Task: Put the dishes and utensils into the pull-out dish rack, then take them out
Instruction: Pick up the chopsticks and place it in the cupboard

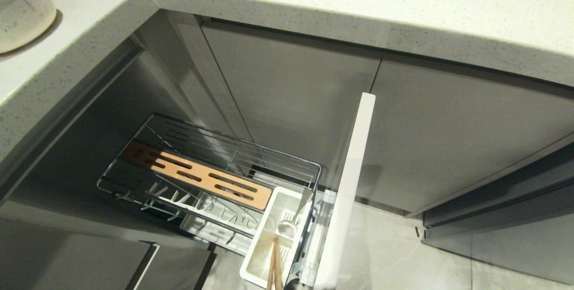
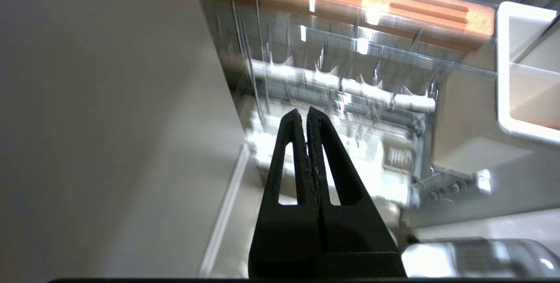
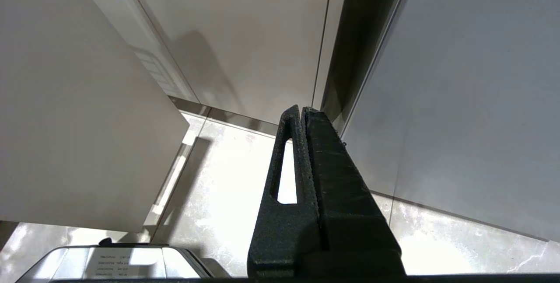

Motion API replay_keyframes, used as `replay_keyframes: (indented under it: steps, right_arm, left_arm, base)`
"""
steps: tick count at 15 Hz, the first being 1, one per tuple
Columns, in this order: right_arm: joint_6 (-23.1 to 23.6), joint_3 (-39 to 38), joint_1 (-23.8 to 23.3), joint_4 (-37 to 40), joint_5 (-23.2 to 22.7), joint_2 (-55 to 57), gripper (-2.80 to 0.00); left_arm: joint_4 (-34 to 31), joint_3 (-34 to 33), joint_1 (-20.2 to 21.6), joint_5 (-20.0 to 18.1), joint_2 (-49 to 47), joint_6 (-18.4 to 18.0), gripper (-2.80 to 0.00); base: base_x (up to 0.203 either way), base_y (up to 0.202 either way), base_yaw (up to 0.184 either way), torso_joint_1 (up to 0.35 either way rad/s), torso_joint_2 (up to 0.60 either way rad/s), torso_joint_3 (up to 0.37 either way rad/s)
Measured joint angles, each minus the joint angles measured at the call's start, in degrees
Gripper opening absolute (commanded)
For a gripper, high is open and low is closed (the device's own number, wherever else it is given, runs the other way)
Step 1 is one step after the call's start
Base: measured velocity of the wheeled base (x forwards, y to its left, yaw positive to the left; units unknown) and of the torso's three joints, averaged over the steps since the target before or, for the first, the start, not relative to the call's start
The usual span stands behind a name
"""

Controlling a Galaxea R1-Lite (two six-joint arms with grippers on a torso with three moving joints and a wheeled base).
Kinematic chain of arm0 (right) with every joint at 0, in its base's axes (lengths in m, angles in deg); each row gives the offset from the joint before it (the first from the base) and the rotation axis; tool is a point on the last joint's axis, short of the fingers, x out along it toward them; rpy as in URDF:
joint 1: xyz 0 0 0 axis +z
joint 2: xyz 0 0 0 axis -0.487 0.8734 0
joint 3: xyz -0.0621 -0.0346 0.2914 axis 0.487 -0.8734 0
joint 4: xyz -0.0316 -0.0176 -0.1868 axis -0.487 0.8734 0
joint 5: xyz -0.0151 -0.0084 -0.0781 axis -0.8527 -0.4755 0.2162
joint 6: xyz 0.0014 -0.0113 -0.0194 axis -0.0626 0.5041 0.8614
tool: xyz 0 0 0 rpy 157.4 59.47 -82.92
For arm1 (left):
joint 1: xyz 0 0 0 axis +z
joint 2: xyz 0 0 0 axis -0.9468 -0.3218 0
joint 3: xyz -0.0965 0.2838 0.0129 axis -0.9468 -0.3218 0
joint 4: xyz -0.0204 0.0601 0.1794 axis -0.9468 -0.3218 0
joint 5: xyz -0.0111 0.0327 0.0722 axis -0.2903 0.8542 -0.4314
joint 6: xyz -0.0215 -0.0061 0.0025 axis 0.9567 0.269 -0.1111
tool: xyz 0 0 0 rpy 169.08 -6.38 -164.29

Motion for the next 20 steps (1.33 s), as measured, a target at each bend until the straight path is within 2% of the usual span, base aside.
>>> replay_keyframes:
  steps: [1, 3, 5, 7, 9, 11, 13, 15, 17, 19, 20]
  right_arm:
    - [0.0, 0.0, 0.0, 0.0, 0.0, 0.0, -2.8]
    - [0.0, 0.0, 0.0, 0.0, 0.0, 0.0, -2.8]
    - [0.0, 0.0, 0.0, 0.0, 0.0, 0.0, -2.8]
    - [0.0, 0.0, 0.0, 0.0, 0.0, 0.0, -2.8]
    - [0.0, 0.0, 0.0, 0.0, 0.0, 0.0, -2.8]
    - [0.0, 0.0, 0.0, 0.0, 0.0, 0.0, -2.8]
    - [0.0, 0.0, 0.0, 0.0, 0.0, 0.0, -2.8]
    - [0.0, 0.0, 0.0, 0.0, 0.0, 0.0, -2.8]
    - [0.0, 0.0, 0.0, 0.0, 0.0, 0.0, -2.8]
    - [0.0, 0.0, 0.0, 0.0, 0.0, 0.0, -2.8]
    - [0.0, 0.0, 0.0, 0.0, 0.0, 0.0, -2.8]
  left_arm:
    - [0.2, 2.2, 0.0, -0.3, 0.0, -0.8, -2.8]
    - [-1.5, 10.8, 0.0, -2.3, -0.1, -1.4, -2.8]
    - [-6.7, 25.0, 0.0, -4.7, -0.9, -1.7, -2.8]
    - [-13.2, 42.0, 0.1, -7.2, -3.6, -1.9, -2.8]
    - [-18.0, 58.6, 0.7, -8.5, -10.0, -1.8, -2.8]
    - [-20.8, 70.6, 1.6, -8.2, -19.3, -0.5, -2.8]
    - [-22.3, 80.3, 2.4, -6.0, -29.4, 3.4, -2.8]
    - [-23.5, 87.3, 3.1, -1.9, -39.1, 11.1, -2.8]
    - [-25.0, 91.7, 3.7, 3.9, -47.2, 18.2, -2.8]
    - [-30.4, 96.9, 4.0, 9.6, -53.5, 22.0, -2.8]
    - [-36.0, 100.6, 4.1, 11.3, -56.3, 23.5, -2.8]
  base:
    - [0.0, 0.0, 0.0, 0.0, 0.0, 0.0]
    - [0.0, 0.0, 0.0, 0.0, 0.0, 0.0]
    - [0.0, 0.0, 0.0, 0.0, 0.0, 0.0]
    - [0.0, 0.0, 0.0, 0.0, 0.0, 0.0]
    - [0.0, 0.0, 0.0, 0.0, 0.0, 0.0]
    - [0.0, 0.0, 0.0, 0.0, 0.0, 0.0]
    - [0.0, 0.0, 0.0, 0.0, 0.0, 0.0]
    - [0.0, 0.0, 0.0, 0.0, 0.0, 0.0]
    - [0.0, 0.0, 0.0, 0.0, 0.0, 0.0]
    - [0.0, 0.0, 0.0, 0.0, 0.0, 0.0]
    - [0.0, 0.0, 0.0, 0.0, 0.0, 0.0]
